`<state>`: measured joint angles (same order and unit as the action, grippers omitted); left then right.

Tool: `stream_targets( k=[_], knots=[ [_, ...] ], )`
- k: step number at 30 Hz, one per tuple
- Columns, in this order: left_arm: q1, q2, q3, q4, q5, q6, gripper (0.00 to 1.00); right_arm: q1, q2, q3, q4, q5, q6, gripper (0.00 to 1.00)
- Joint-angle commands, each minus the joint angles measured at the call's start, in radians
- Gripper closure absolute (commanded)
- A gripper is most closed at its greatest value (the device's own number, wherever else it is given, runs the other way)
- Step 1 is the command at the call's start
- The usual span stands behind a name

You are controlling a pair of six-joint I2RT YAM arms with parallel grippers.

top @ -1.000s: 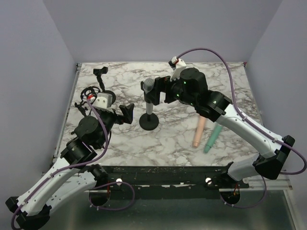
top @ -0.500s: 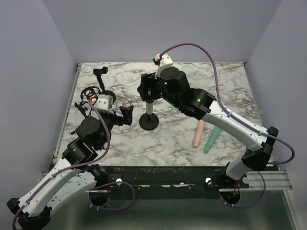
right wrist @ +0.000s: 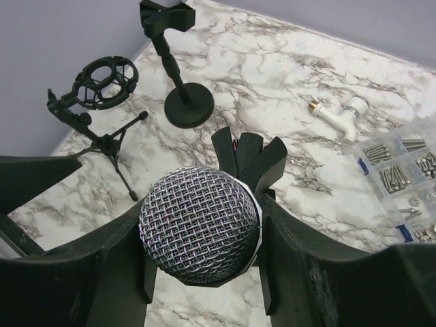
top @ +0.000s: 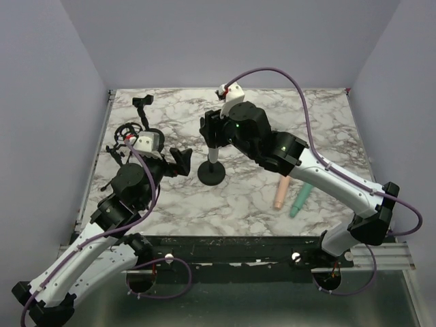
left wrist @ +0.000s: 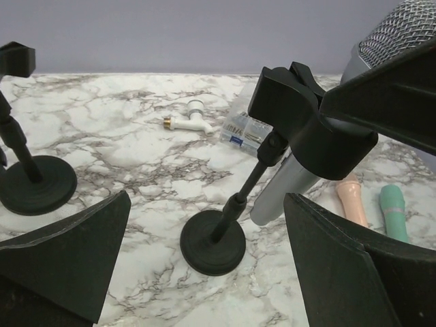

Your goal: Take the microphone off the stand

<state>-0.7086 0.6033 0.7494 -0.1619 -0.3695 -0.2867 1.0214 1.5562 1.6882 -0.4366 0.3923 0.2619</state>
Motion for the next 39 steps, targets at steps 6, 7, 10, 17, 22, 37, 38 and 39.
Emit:
stream_targets(
  k=[6,7,10,17,22,37,38,39],
  knots=[
    [0.139,0.071,0.025,0.053,0.346,-0.066,0.01,-0.044,-0.124,-0.135,0.087,-0.278,-0.200,0.97],
    [0.166,0.078,0.025,0.065,0.408,-0.068,0.01,-0.057,-0.139,-0.150,0.097,-0.332,-0.205,0.98],
    [0.268,0.081,0.010,0.130,0.582,-0.088,0.01,-0.109,-0.165,-0.163,0.107,-0.507,-0.206,0.99],
    [0.432,0.080,-0.072,0.413,0.966,-0.121,0.01,-0.237,-0.144,-0.144,0.072,-0.900,-0.238,0.99],
    [0.521,0.159,-0.056,0.531,1.172,-0.164,0.01,-0.247,-0.100,-0.083,-0.041,-1.027,-0.354,0.99],
    [0.649,0.462,0.008,1.013,1.665,-0.230,0.02,-0.249,-0.087,-0.068,-0.058,-1.119,-0.387,0.99],
    [0.649,0.481,0.021,1.013,1.687,-0.226,0.01,-0.248,-0.086,-0.069,-0.056,-1.118,-0.387,0.99],
    [0.648,0.499,0.034,1.018,1.708,-0.227,0.01,-0.249,-0.082,-0.069,-0.056,-1.119,-0.386,0.99]
  ],
)
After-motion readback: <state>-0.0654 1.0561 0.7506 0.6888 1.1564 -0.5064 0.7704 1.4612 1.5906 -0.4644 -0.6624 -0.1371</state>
